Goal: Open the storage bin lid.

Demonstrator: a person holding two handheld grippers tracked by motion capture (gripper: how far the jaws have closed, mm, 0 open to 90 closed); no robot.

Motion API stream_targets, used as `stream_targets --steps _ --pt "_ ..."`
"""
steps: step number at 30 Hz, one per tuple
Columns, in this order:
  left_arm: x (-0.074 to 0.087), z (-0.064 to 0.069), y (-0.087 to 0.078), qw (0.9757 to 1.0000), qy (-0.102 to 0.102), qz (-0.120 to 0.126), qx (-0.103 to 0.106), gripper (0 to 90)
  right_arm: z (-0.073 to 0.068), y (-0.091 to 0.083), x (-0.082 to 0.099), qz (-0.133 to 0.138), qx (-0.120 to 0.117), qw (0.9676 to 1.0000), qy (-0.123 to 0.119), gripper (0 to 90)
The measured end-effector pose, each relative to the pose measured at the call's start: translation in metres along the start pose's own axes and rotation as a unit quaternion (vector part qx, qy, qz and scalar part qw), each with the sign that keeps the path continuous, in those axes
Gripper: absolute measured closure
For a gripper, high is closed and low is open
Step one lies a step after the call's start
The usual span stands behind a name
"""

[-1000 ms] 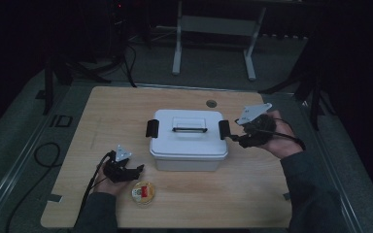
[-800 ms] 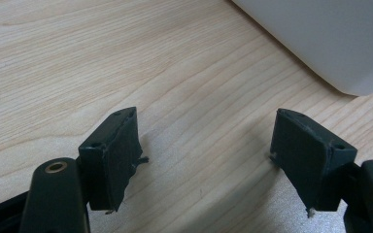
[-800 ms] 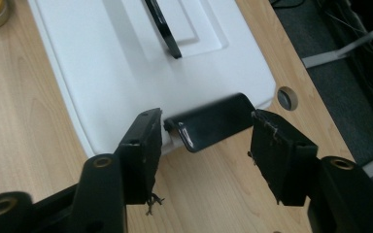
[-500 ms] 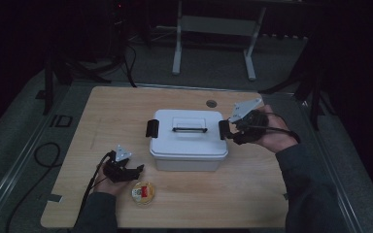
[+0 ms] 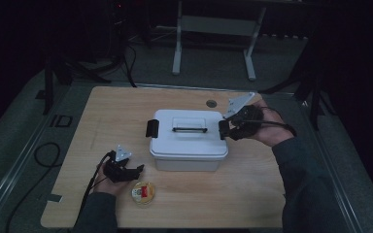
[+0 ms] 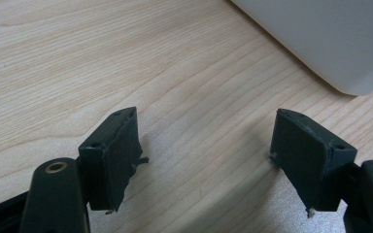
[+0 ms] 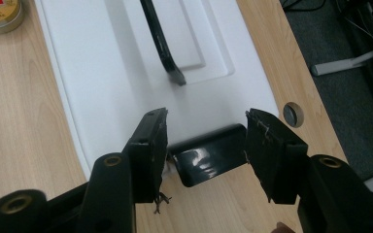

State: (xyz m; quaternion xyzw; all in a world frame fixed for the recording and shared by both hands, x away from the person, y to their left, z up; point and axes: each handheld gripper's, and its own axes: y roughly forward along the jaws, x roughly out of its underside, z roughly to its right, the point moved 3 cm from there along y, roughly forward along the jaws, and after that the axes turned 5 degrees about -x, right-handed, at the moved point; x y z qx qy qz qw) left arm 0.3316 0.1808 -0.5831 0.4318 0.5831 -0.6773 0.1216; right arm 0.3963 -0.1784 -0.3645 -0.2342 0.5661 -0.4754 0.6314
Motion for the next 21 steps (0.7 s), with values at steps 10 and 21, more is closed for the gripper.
stream_targets --steps 10,21 --pt "0.000 0.000 0.000 1.0000 0.001 0.000 0.001 26.2 0.003 0.004 -0.018 -0.005 -0.024 0.9995 -0.020 52.7" --pt "0.000 0.000 0.000 1.0000 0.001 -0.001 0.001 26.2 0.002 0.013 -0.031 -0.026 -0.044 0.9980 -0.037 58.1"
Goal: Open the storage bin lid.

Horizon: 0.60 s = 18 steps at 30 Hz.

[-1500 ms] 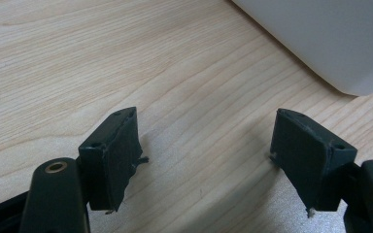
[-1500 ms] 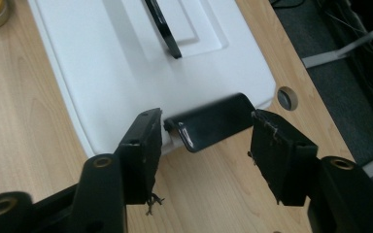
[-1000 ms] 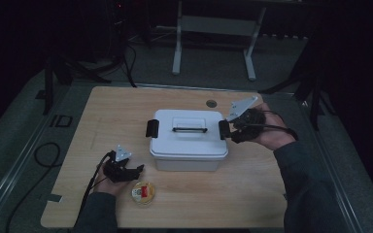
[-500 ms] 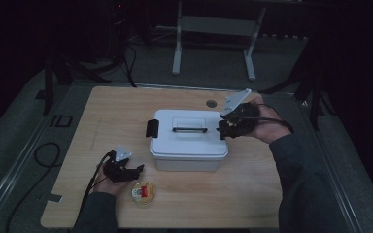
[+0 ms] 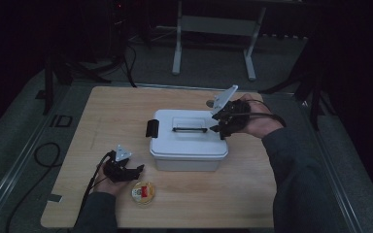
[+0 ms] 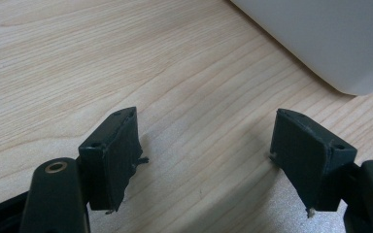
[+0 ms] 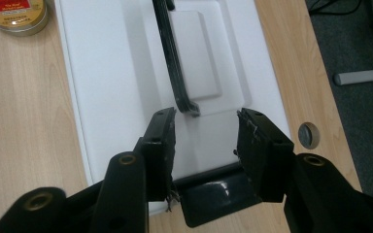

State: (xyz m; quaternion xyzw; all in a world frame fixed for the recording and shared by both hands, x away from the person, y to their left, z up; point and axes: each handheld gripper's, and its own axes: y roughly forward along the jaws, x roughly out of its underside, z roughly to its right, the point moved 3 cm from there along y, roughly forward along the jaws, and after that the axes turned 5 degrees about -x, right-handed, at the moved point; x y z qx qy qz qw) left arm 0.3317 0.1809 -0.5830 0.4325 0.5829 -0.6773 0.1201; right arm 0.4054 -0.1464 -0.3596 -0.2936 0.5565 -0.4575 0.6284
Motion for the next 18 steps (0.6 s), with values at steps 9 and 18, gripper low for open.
stream_targets --steps 9,18 --pt "0.000 0.000 0.000 1.0000 0.002 0.000 0.001 26.2 0.001 0.012 -0.009 -0.022 -0.011 0.9996 -0.011 58.8" --pt "0.000 0.000 0.000 1.0000 0.002 0.000 0.002 26.3 0.003 0.021 -0.020 -0.036 -0.018 0.9991 -0.016 59.6"
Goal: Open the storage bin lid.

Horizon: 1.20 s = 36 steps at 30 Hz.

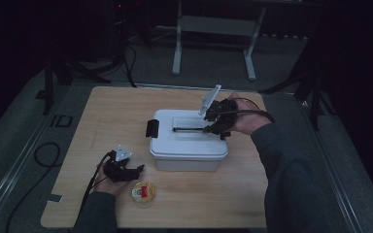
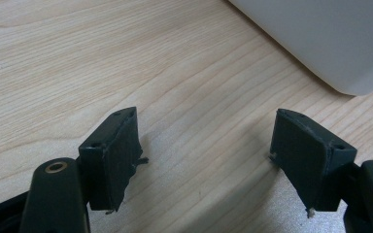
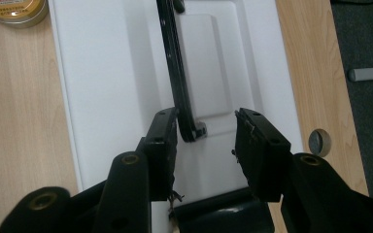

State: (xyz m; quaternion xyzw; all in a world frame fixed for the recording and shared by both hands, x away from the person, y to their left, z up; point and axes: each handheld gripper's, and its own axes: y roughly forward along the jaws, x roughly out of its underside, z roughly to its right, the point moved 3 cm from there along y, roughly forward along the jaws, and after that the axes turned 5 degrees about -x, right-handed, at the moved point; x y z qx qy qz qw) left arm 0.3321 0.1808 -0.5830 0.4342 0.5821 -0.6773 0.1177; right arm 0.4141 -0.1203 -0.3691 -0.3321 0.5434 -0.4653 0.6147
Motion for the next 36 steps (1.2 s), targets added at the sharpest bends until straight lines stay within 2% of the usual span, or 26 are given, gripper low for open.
stream_targets --steps 9,20,24,29,36 --pt "0.000 0.000 0.000 1.0000 0.000 0.000 0.000 26.2 0.000 0.004 -0.009 -0.002 -0.004 1.0000 -0.006 59.4" --pt "0.000 0.000 0.000 1.0000 0.000 0.000 0.000 26.3 -0.004 0.013 -0.023 -0.017 -0.011 0.9996 -0.022 59.0" --pt "0.000 0.000 0.000 1.0000 0.000 0.000 0.000 26.3 -0.004 0.020 -0.029 -0.037 -0.009 0.9989 -0.026 59.4" --pt "0.000 0.000 0.000 1.0000 -0.001 0.000 0.000 26.2 0.000 0.024 -0.035 -0.043 -0.017 0.9987 -0.023 60.7" --pt "0.000 0.000 0.000 1.0000 -0.001 0.000 0.001 26.2 0.006 0.030 -0.041 -0.067 -0.028 0.9969 -0.029 63.6"
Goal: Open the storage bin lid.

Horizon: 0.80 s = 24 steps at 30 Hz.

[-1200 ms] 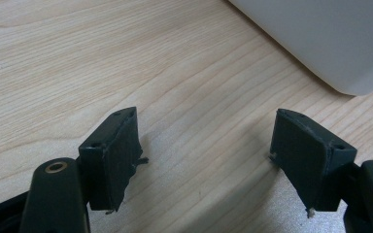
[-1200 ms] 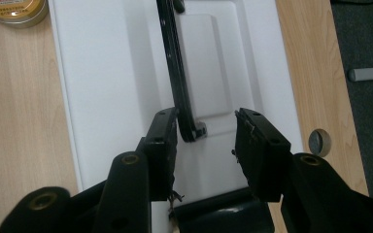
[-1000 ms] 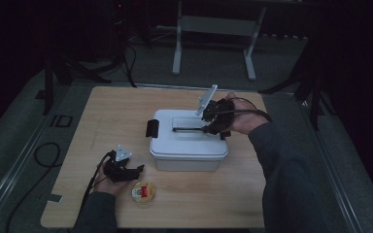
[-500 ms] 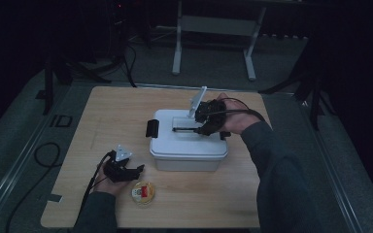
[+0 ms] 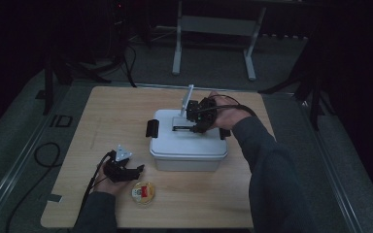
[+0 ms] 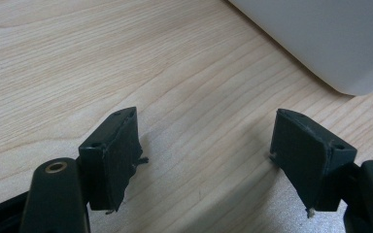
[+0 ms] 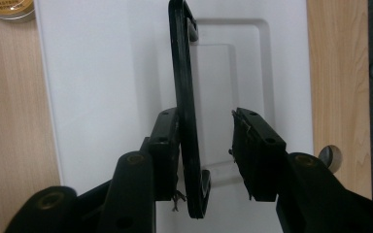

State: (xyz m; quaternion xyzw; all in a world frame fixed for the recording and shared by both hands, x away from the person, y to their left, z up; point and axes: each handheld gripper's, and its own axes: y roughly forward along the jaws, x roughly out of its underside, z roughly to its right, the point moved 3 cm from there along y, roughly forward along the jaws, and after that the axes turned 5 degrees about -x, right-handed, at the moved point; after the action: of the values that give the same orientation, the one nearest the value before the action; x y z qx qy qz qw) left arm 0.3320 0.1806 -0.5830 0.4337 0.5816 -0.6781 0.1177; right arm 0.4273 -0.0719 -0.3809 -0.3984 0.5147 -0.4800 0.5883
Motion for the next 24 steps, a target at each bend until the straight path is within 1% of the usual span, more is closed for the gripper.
stream_targets --steps 3,7,14,15,16,18,21,22,24 --pt "0.000 0.000 0.000 1.0000 0.000 0.000 0.000 26.3 0.004 0.001 -0.002 -0.004 -0.008 1.0000 0.001 67.8" --pt "0.000 0.000 0.000 1.0000 0.000 0.000 0.000 26.2 0.007 0.004 -0.006 -0.013 -0.014 0.9998 -0.006 72.7" --pt "0.000 0.000 0.000 1.0000 0.001 -0.001 0.000 26.2 0.011 0.006 -0.011 -0.026 -0.030 0.9991 -0.012 76.0" --pt "0.000 0.000 0.000 1.0000 0.002 -0.001 0.000 26.2 0.012 0.007 -0.011 -0.029 -0.032 0.9989 -0.015 75.9" --pt "0.000 0.000 0.000 1.0000 0.002 -0.001 0.000 26.3 0.012 0.010 -0.013 -0.037 -0.039 0.9984 -0.020 76.0" --pt "0.000 0.000 0.000 1.0000 0.002 -0.001 0.000 26.2 0.012 0.013 -0.015 -0.047 -0.039 0.9978 -0.023 77.5" --pt "0.000 0.000 0.000 1.0000 0.003 -0.002 0.001 26.2 0.012 0.015 -0.017 -0.051 -0.042 0.9974 -0.026 81.3" --pt "0.000 0.000 0.000 1.0000 0.003 -0.001 0.001 26.2 0.013 0.015 -0.017 -0.056 -0.040 0.9972 -0.028 82.0" --pt "0.000 0.000 0.000 1.0000 0.003 -0.001 0.002 26.2 0.013 0.015 -0.019 -0.058 -0.041 0.9970 -0.032 82.6"
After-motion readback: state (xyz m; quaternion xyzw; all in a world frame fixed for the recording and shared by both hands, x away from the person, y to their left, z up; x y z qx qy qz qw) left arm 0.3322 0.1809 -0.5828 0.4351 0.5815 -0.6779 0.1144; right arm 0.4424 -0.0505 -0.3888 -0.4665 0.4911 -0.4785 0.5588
